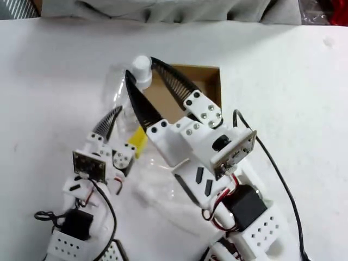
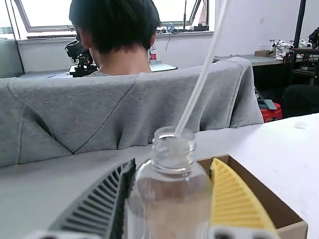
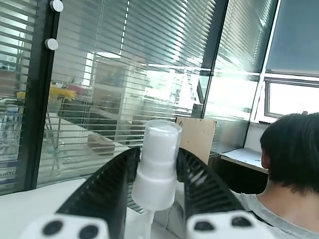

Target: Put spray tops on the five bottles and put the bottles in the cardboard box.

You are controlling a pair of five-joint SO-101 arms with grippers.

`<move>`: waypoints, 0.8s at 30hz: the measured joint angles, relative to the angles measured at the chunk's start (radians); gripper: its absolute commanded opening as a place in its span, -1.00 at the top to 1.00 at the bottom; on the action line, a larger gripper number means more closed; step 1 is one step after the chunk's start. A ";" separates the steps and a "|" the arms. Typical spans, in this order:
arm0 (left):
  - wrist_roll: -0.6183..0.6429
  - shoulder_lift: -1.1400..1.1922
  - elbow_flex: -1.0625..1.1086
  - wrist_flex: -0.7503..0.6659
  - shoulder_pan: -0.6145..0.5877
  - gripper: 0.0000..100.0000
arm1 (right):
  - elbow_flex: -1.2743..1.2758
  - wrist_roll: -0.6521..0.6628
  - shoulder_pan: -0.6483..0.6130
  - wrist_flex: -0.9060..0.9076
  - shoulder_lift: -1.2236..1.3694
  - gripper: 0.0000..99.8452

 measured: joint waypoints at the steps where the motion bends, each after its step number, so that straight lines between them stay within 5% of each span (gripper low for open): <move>1: 0.000 0.000 0.000 0.000 0.000 0.96 | 0.005 0.000 0.000 -0.011 0.009 0.97; 12: 0.000 0.000 0.000 0.000 0.000 0.96 | 0.008 -0.011 -0.003 -0.026 0.163 0.95; 19: 0.000 0.000 0.000 0.000 0.000 0.96 | 0.008 -0.066 -0.051 0.130 0.180 0.61; 24: 0.000 0.000 0.000 0.000 0.000 0.96 | 0.008 -0.069 -0.063 0.170 0.180 0.68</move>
